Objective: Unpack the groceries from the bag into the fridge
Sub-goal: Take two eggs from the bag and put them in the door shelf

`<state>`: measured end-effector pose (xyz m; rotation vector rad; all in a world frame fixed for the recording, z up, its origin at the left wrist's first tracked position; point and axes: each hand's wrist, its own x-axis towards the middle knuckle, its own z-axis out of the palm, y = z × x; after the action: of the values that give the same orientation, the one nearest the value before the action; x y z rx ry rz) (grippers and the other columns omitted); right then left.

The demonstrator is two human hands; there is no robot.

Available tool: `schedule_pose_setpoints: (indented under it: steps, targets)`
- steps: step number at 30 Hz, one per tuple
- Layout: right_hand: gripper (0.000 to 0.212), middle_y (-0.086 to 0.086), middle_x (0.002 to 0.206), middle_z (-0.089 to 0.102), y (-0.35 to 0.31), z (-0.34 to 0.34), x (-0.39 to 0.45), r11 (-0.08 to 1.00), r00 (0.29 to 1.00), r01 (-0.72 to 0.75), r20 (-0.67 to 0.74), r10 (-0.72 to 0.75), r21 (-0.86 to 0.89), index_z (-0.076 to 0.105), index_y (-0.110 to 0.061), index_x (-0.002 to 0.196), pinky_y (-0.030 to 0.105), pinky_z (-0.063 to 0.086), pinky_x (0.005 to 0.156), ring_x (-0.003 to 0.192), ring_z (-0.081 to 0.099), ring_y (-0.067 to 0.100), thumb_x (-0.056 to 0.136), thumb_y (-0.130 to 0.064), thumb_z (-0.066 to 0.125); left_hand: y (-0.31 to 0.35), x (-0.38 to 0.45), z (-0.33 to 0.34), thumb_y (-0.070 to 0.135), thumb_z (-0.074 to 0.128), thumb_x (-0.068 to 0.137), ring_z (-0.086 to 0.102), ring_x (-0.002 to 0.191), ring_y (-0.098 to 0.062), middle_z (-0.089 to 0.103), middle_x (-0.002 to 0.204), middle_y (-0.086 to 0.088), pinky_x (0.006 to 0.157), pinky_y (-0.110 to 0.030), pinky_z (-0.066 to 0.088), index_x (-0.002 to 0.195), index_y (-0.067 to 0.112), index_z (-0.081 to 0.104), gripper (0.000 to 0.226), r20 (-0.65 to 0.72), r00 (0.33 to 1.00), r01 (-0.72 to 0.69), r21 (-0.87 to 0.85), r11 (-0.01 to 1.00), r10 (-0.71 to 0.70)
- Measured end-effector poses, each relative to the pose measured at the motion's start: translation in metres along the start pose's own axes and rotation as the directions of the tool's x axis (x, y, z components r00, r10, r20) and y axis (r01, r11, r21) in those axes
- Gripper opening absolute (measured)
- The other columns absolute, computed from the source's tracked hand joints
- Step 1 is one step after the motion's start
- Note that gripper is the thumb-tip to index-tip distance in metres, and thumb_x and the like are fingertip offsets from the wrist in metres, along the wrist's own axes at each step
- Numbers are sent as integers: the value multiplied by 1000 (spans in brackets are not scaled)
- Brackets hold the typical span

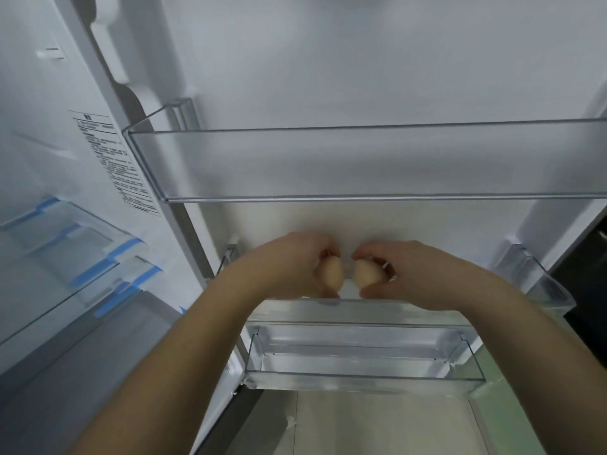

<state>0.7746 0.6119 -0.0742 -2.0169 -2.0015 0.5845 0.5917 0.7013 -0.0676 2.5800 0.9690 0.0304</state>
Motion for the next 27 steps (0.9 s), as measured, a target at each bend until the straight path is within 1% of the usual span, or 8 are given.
schedule_pose_setpoints:
  steps: [3, 5, 7, 12, 20, 23, 25, 27]
  targets:
    - [50, -14, 105, 55, 1, 0, 4, 1000, 1000, 5, 15, -4, -22, 54, -32, 125, 23, 45, 81, 92, 54, 8, 79, -38, 74, 4, 6, 5, 35, 74, 78, 56, 82, -13, 63, 111, 5, 74, -27, 47, 115, 25, 60, 40, 5, 1000, 15, 48, 999, -16]
    - [52, -14, 103, 54, 2, 2, 7, 1000, 1000, -5, 21, 5, -9, 54, -33, 124, 22, 43, 77, 90, 54, 8, 77, -40, 75, 4, 9, 8, 37, 73, 77, 59, 92, -16, 65, 110, 5, 82, -31, 50, 112, 25, 62, 39, -20, 1000, 20, 56, 998, -19]
    - [50, -14, 100, 54, 3, 4, 10, 1000, 1000, -7, 19, 7, -16, 56, -31, 121, 22, 43, 75, 88, 54, 8, 76, -39, 75, 4, 11, 11, 38, 72, 76, 60, 97, -18, 66, 109, 5, 85, -34, 51, 111, 26, 64, 38, -41, 999, 25, 59, 998, -23]
    - [45, -11, 103, 58, 3, 5, 13, 999, 1000, -15, 5, 15, -48, 56, -29, 115, 27, 46, 79, 92, 55, 12, 75, -41, 74, 6, 15, 17, 39, 66, 78, 62, 96, -21, 67, 107, 3, 84, -34, 52, 111, 25, 65, 36, -55, 997, 61, 103, 993, -55]
    - [60, -12, 103, 52, 8, 5, 12, 999, 999, -31, -11, 31, -23, 55, -28, 121, 23, 39, 74, 86, 50, 7, 71, -52, 76, 3, 15, 17, 44, 75, 74, 58, 102, -19, 63, 114, 3, 88, -34, 49, 118, 23, 62, 51, -42, 997, 64, 77, 995, -61]
    - [59, -12, 105, 54, 7, 6, 7, 997, 996, -71, -50, 73, 36, 56, -27, 121, 24, 43, 76, 85, 53, 6, 73, -58, 71, 1, 11, 15, 50, 76, 74, 54, 91, -13, 62, 118, 6, 86, -28, 47, 129, 24, 56, 64, -58, 996, 67, 69, 995, -63]
    - [57, -10, 109, 56, 5, 7, 1, 993, 993, -91, -65, 96, 78, 55, -28, 122, 23, 42, 74, 87, 54, 6, 77, -60, 66, 1, 8, 13, 54, 74, 75, 51, 83, -12, 61, 117, 7, 79, -24, 42, 131, 26, 54, 66, -65, 995, 74, 26, 997, -72]
    - [51, -8, 115, 55, 3, 7, -4, 992, 990, -106, -90, 112, 69, 52, -30, 126, 24, 41, 77, 91, 54, 9, 84, -59, 57, 1, 4, 12, 59, 67, 79, 52, 83, -10, 60, 114, 9, 75, -23, 40, 133, 28, 53, 64, -89, 992, 92, -1, 996, -92]
